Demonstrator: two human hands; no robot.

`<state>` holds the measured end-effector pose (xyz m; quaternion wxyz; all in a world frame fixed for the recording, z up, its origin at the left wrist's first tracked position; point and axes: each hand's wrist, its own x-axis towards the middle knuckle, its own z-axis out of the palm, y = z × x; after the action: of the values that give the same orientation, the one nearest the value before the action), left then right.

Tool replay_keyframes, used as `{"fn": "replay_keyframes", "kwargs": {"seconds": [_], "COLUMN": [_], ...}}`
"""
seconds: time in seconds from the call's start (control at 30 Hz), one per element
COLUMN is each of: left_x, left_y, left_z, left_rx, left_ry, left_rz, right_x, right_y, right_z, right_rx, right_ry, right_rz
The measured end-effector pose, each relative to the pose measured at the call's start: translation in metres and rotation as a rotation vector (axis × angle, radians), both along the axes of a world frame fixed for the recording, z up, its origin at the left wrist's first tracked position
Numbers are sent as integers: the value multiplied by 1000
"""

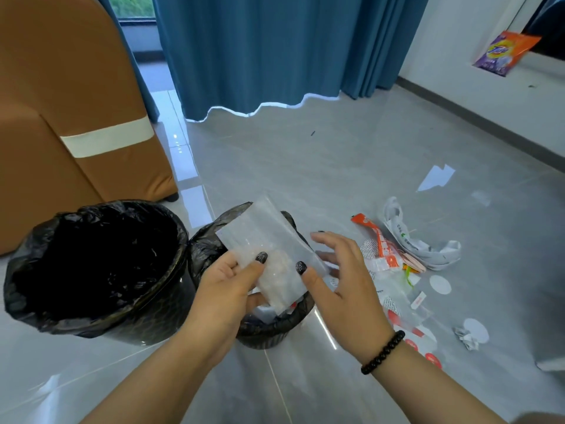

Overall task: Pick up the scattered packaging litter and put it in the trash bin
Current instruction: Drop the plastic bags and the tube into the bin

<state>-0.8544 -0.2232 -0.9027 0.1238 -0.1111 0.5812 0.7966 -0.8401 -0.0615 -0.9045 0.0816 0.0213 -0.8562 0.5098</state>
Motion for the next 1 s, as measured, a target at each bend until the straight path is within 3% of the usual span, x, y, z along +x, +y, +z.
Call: {"fn": "replay_keyframes", "kwargs": {"seconds": [0.13,0.23,0.4,0.53,0.77,0.9,1.0], "left_x": [-2,-2,-2,1,5,5,4], "left_y": [3,6,8,5,5,3,3], "left_z": [3,0,-12,-12,-4,-2,-1], "left_rx": [51,-28,-54,-44,-44,-93,-89], "left_ry": [3,-27,-115,-100,-80,-96,-100], "left_rz": [-1,-17,42,60,47,58,75], "right_x": [-6,-6,-10,-4,1,5,11], "right_y": [2,4,7,6,6,2,-2], "right_z": [3,3,-5,-6,-13,-11,0], "right_rx": [-373,-427,-173,176,358,163,-142], "right_ry": [-271,-265,-48,184,308,204,-73], "right_rz": [-88,-148,-249,-44,165,270,251]}}
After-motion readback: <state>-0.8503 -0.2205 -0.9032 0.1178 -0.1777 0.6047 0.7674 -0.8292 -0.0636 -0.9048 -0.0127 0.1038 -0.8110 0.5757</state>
